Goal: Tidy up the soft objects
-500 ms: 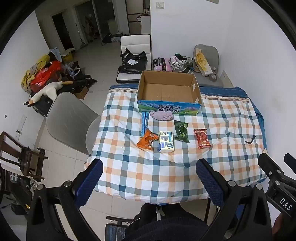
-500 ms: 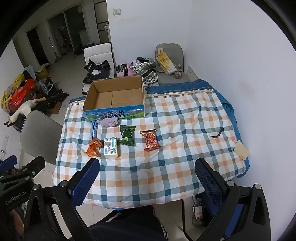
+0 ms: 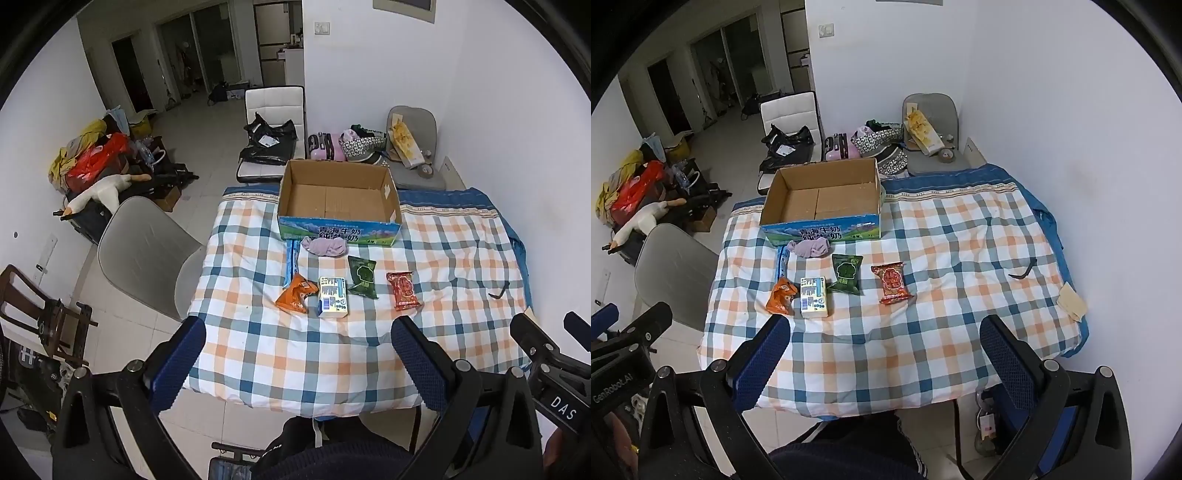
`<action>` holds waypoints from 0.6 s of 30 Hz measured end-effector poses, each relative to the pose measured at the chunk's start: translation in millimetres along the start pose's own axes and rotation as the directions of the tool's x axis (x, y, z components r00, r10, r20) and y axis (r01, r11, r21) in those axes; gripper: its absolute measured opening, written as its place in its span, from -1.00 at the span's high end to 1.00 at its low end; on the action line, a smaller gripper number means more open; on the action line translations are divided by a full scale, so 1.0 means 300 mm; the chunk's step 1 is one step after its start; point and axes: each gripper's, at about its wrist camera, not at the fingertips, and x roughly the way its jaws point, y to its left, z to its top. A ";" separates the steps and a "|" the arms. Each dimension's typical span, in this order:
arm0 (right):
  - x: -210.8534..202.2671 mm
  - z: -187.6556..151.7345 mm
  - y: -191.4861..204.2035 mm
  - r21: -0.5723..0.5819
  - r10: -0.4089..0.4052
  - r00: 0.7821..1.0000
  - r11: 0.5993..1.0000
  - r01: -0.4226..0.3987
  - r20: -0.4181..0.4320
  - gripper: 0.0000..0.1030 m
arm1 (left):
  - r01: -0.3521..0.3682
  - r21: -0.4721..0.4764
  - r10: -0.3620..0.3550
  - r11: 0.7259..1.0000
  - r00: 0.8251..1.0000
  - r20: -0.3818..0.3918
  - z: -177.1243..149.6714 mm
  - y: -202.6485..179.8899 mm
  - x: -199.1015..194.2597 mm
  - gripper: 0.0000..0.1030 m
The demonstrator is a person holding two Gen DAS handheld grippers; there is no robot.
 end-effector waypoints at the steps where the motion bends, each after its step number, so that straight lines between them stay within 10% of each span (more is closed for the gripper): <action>1: -0.001 0.002 -0.001 0.000 0.000 1.000 1.000 0.000 0.001 -1.00 | 0.000 -0.001 0.000 1.000 1.000 0.003 0.002 -0.001 -0.003 -1.00; 18: -0.035 0.022 -0.013 0.005 0.005 1.000 1.000 -0.005 0.009 -1.00 | 0.006 0.001 -0.006 1.000 1.000 0.002 -0.025 -0.001 -0.010 -1.00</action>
